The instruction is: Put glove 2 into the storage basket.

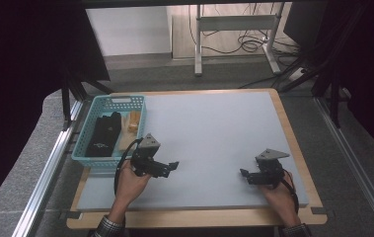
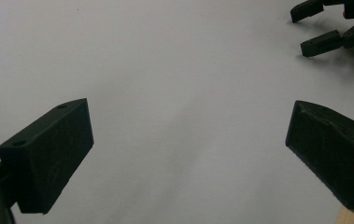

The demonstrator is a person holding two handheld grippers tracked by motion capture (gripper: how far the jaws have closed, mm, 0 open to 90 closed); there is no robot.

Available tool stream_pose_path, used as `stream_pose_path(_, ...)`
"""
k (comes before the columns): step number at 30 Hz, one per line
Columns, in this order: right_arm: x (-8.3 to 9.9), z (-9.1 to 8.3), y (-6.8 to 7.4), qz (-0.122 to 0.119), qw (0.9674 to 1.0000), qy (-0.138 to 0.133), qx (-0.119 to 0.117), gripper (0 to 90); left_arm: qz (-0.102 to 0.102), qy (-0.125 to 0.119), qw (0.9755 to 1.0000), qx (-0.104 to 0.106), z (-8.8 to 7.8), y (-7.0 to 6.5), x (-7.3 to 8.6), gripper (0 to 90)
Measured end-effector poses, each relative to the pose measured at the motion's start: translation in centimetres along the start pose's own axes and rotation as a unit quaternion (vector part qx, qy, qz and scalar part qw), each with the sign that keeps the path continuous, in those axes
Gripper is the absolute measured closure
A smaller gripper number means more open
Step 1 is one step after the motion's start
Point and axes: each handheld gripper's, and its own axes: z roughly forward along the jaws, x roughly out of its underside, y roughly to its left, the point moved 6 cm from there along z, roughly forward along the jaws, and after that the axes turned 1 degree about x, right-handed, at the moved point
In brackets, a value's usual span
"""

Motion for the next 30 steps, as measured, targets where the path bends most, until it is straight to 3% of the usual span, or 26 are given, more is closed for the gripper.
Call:
stream_pose_path(17,0.0,0.0,0.0,-0.001,1.0,0.0,0.0,19.3,0.012,0.001,0.9993,0.035,2.9,-2.3,0.7,1.3)
stream_pose_path(30,0.0,0.0,0.0,-0.001,1.0,0.0,0.0,19.2,0.026,0.01,0.9987,0.043,4.8,-3.7,1.4,1.3)
